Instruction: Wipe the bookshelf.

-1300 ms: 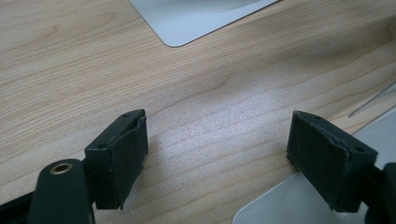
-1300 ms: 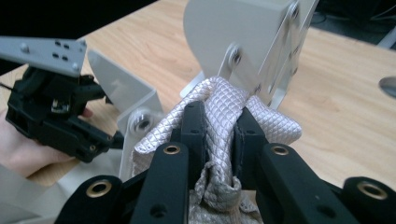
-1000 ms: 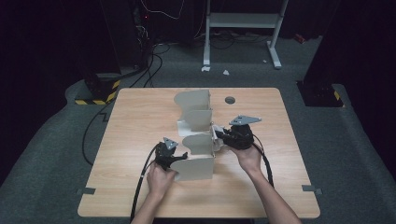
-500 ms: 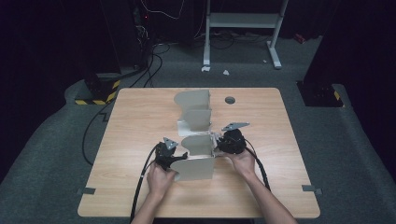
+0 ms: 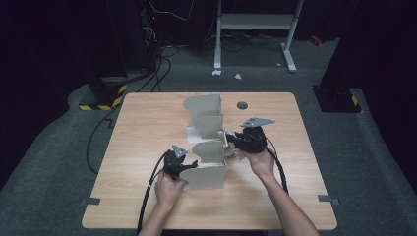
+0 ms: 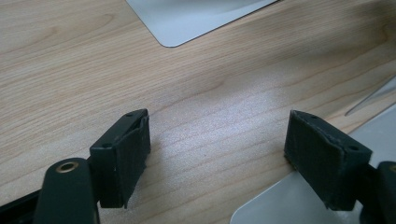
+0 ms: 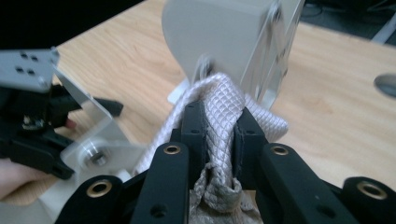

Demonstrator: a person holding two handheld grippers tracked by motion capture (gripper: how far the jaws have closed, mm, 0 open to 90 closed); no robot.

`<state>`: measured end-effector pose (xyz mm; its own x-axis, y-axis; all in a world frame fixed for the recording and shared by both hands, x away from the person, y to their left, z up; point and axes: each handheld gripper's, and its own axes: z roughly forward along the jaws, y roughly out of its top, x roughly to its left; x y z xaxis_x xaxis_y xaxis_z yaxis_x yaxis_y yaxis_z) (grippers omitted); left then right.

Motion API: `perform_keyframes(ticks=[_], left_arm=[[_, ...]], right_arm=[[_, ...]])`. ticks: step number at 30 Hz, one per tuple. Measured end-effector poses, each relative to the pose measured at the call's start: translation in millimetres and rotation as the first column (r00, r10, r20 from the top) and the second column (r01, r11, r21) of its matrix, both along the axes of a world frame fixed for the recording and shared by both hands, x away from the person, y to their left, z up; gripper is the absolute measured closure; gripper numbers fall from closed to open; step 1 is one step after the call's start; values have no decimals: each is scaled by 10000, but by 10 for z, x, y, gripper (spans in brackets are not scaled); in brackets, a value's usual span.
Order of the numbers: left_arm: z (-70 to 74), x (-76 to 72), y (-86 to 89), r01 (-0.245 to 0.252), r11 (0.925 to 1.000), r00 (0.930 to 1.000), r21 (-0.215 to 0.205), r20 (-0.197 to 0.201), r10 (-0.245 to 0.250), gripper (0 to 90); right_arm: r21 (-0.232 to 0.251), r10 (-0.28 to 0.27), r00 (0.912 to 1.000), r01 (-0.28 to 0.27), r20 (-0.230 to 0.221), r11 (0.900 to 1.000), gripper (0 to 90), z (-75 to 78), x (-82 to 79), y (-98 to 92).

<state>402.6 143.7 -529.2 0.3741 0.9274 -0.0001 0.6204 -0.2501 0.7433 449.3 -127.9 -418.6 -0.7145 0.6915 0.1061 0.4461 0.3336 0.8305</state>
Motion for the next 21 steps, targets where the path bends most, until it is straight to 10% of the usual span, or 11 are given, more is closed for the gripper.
perform_keyframes(ticks=[21], left_arm=[[0,-4,-3,20,10000,10000,-22,36,-19,241]], right_arm=[[243,-204,9974,187,688,9995,789,181,-12,2]])
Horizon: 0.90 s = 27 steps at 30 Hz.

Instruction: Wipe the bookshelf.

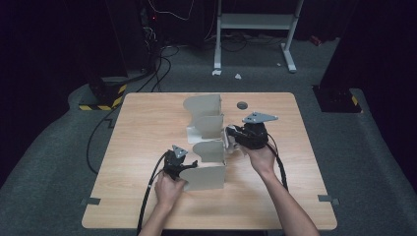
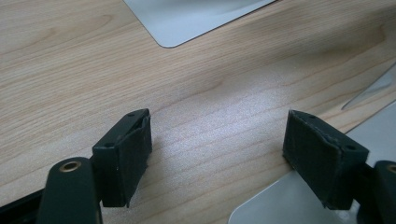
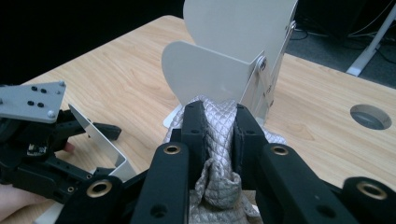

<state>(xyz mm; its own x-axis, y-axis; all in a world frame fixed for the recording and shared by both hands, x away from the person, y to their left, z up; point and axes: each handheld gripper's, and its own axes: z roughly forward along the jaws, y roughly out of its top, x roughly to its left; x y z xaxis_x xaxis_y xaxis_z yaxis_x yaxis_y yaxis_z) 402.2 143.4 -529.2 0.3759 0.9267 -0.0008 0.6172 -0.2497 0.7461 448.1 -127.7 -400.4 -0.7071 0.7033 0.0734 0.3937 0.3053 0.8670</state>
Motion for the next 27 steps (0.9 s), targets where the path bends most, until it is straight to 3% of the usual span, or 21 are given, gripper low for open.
perform_keyframes(ticks=[8,12,14,16,17,20,27], left_arm=[[1,-1,1,16,10000,10000,9,-17,-16,241],[1,-1,1,21,10000,10000,13,-22,-21,241],[1,-2,1,27,10000,10000,30,-16,-27,242],[2,-3,0,56,10000,10000,40,-17,-56,245],[2,-3,-1,69,10000,10000,36,-6,-69,246],[1,-3,-1,73,10000,10000,30,-3,-73,245],[1,-3,-1,67,10000,10000,23,-6,-67,245]], right_arm=[[28,-61,9996,60,273,10000,789,81,20,28],[-316,-99,9999,101,58,9994,790,-29,78,89],[-568,-115,9995,98,-293,9983,790,-186,126,121],[-606,-101,9992,79,-376,9981,790,-225,135,126],[-782,-143,9981,96,-598,9969,791,-332,161,139],[-893,-211,9961,134,-862,9959,792,-445,197,147],[-1236,-280,9906,113,-1339,9923,792,-627,298,189]])
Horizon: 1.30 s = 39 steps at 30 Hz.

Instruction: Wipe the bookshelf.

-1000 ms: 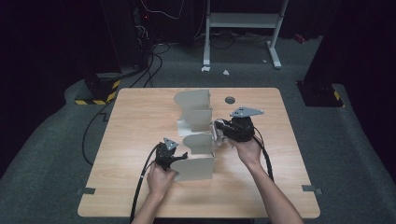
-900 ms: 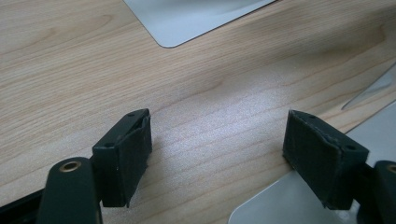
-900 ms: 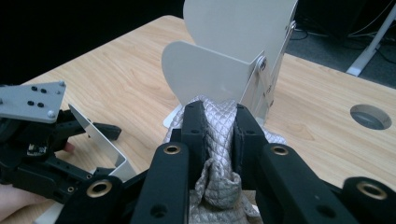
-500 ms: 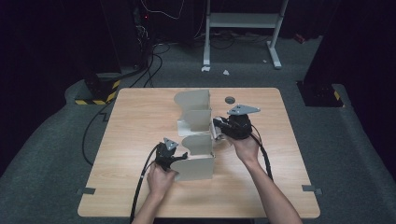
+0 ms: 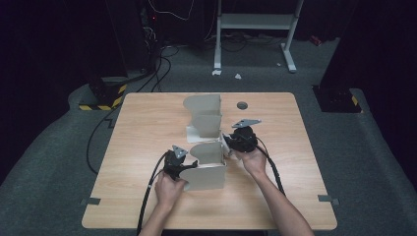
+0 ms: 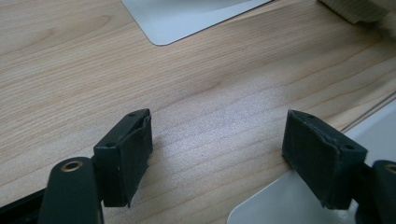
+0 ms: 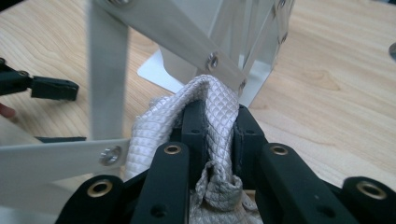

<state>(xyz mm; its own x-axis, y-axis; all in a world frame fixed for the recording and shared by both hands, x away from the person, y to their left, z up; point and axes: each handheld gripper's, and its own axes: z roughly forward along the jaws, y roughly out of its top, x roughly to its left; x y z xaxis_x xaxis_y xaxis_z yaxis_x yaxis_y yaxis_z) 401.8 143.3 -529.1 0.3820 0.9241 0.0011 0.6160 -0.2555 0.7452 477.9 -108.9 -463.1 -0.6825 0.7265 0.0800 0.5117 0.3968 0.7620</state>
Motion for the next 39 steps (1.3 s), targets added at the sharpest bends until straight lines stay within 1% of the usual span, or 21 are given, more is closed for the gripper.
perform_keyframes(ticks=[5,6,7,8,14,18,20,21,22,23,24,25,26,27,28,29,30,32,33,36,39], left_arm=[[0,0,0,11,10000,10000,-7,-9,-11,246],[0,0,0,13,10000,10000,-4,-4,-13,246],[0,0,0,13,10000,10000,-4,-4,-13,246],[1,0,1,8,10000,10000,18,-2,-8,246],[1,-1,0,2,10000,10000,18,-4,-2,246],[1,-1,0,0,10000,10000,17,-5,0,246],[1,0,0,7,10000,10000,20,0,-7,246],[2,-3,0,22,10000,10000,19,-16,-22,246],[2,-3,0,22,10000,10000,19,-16,-22,246],[1,-5,0,39,10000,10000,20,-8,-39,246],[1,-6,-1,46,10000,10000,10,-5,-46,246],[1,-6,-1,46,10000,10000,10,-5,-46,246],[0,-6,-1,38,10000,10000,3,0,-38,246],[0,-6,-1,38,10000,10000,3,0,-38,246],[1,-6,-1,33,10000,10000,2,-4,-33,246],[1,-6,-1,33,10000,10000,2,-4,-33,246],[1,-6,1,47,10000,10000,14,-8,-47,246],[1,-6,0,41,10000,10000,7,-5,-41,246],[0,-6,-1,27,10000,10000,-17,-1,-27,246],[0,-6,-1,31,10000,10000,-10,-4,-31,246],[1,-6,0,38,10000,10000,2,-11,-38,246]], right_arm=[[-165,-25,9997,21,-260,9999,792,-88,61,16],[-224,-62,9985,50,-538,9997,792,-164,107,24],[-224,-62,9985,50,-538,9997,792,-164,107,24],[-269,-91,9973,71,-728,9996,792,-224,140,33],[-259,-174,9957,151,-906,9996,792,-284,175,43],[5,-214,9976,215,-665,9998,792,-182,146,-7],[422,-241,9988,260,-431,9988,792,-66,118,-60],[796,-254,9994,272,-232,9965,793,49,82,-107],[932,-206,9997,218,-142,9954,793,87,70,-124],[932,-206,9997,218,-142,9954,793,87,70,-124],[962,-101,9998,84,166,9953,793,221,35,-149],[962,-101,9998,84,166,9953,793,221,35,-149],[1059,-27,9988,-25,486,9944,793,346,2,-160],[1059,-27,9988,-25,486,9944,793,346,2,-160],[1015,46,9970,-125,769,9948,793,453,-27,-149],[1015,46,9970,-125,769,9948,793,453,-27,-149],[1042,112,9948,-217,1007,9943,793,530,-52,-132],[1039,138,9945,-246,1035,9943,792,552,-58,-124],[1027,194,9924,-320,1218,9942,792,597,-76,-97],[913,196,9905,-322,1358,9953,792,611,-86,-70],[609,139,9899,-227,1409,9979,792,559,-62,-29]])
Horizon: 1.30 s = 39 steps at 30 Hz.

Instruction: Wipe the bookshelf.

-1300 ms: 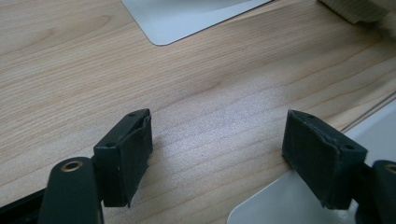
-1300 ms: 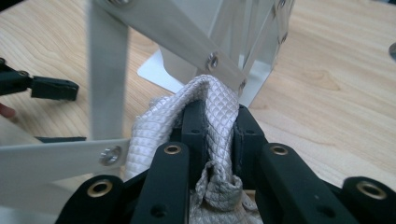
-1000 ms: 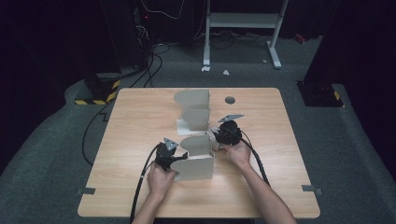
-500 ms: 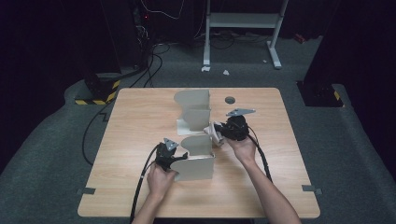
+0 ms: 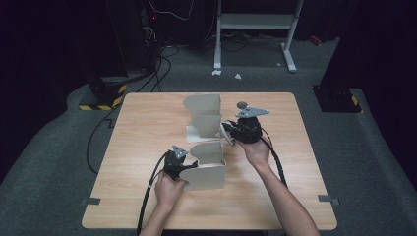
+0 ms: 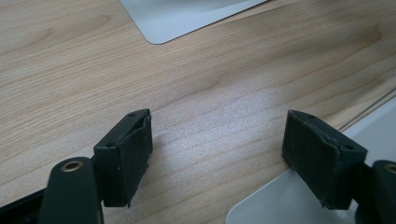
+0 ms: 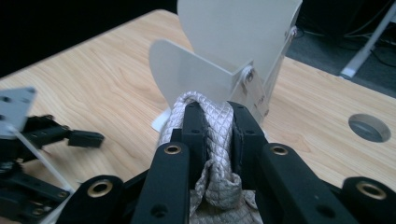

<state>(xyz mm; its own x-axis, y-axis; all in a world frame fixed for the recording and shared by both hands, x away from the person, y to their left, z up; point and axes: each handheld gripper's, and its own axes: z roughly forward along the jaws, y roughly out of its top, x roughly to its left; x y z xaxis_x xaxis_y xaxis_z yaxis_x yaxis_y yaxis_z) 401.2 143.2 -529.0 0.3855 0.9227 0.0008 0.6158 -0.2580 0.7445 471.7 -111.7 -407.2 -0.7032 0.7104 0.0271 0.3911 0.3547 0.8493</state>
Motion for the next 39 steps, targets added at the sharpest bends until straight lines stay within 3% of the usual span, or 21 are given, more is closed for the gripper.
perform_keyframes(ticks=[5,9,12,23,26,32,39], left_arm=[[0,0,0,0,10000,10000,-1,0,0,246],[-3,0,-3,-24,10000,10000,-31,32,24,246],[-3,0,-3,-25,10000,10000,-26,36,25,246],[-3,0,-2,-38,10000,10000,-31,24,38,244],[-3,0,-2,-36,10000,10000,-33,24,36,244],[-2,1,-2,-35,10000,10000,-32,17,35,244],[-2,0,-1,-26,10000,10000,-30,8,26,244]], right_arm=[[-147,-203,9987,196,-471,9997,793,-178,109,16],[-254,-493,9915,466,-1207,9986,794,-461,251,24],[-280,-543,9889,509,-1382,9983,795,-530,280,35],[-1158,-910,9687,655,-2310,9911,796,-885,452,117],[-898,-989,9663,795,-2377,9928,797,-838,468,88],[-371,-849,9820,797,-1687,9961,798,-512,399,34],[169,-615,9928,635,-1024,9978,798,-158,298,-21]])
